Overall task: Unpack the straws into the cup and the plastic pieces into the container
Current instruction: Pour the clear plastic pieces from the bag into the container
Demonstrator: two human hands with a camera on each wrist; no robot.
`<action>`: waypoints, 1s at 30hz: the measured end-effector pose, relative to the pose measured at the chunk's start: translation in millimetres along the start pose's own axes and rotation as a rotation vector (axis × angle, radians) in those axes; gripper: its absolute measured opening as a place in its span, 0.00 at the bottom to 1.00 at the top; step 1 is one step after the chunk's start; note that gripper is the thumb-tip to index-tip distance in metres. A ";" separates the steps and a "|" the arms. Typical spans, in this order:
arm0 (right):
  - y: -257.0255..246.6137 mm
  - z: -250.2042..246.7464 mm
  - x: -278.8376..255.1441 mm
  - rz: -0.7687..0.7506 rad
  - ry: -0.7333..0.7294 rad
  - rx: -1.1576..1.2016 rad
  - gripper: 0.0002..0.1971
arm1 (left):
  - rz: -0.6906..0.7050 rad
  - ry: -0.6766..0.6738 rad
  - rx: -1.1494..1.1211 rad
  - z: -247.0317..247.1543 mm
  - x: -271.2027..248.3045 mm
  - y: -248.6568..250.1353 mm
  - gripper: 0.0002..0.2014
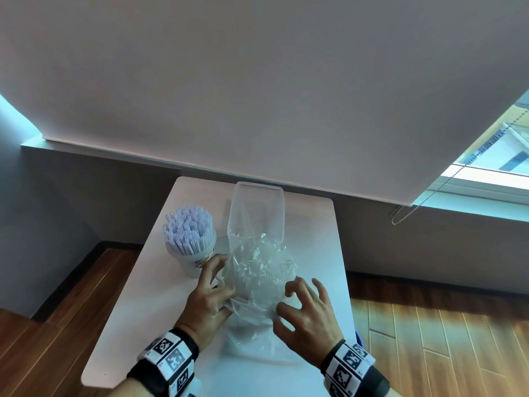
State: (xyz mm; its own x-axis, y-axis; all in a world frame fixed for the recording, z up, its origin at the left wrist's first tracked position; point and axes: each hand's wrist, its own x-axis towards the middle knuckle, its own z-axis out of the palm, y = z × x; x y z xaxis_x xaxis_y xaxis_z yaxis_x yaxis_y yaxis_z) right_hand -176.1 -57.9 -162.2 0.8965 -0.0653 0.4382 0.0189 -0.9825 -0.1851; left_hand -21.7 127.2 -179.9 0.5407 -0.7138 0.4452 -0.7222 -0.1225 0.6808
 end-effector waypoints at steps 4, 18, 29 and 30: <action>-5.1 5.7 -9.3 0.022 -0.087 -0.045 0.07 | 0.004 -0.063 0.049 1.7 -6.4 -7.9 0.16; 6.4 -4.6 -2.4 0.384 -0.106 0.350 0.32 | -0.479 -0.092 -0.346 -5.7 -5.4 -8.3 0.48; 38.0 8.6 30.4 0.537 -0.579 0.468 0.59 | -0.571 -0.496 -0.391 -11.4 26.7 13.9 0.58; 37.5 12.8 27.8 0.549 -0.597 0.446 0.57 | -0.584 -0.482 -0.354 -8.3 25.1 16.9 0.57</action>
State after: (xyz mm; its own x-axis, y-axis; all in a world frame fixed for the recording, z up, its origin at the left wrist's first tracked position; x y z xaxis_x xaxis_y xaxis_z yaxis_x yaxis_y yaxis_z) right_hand -144.8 -94.4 -168.2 0.9074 -0.2796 -0.3138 -0.4182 -0.6744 -0.6085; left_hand -16.7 113.0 -152.5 0.4838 -0.8295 -0.2792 -0.1609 -0.3979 0.9032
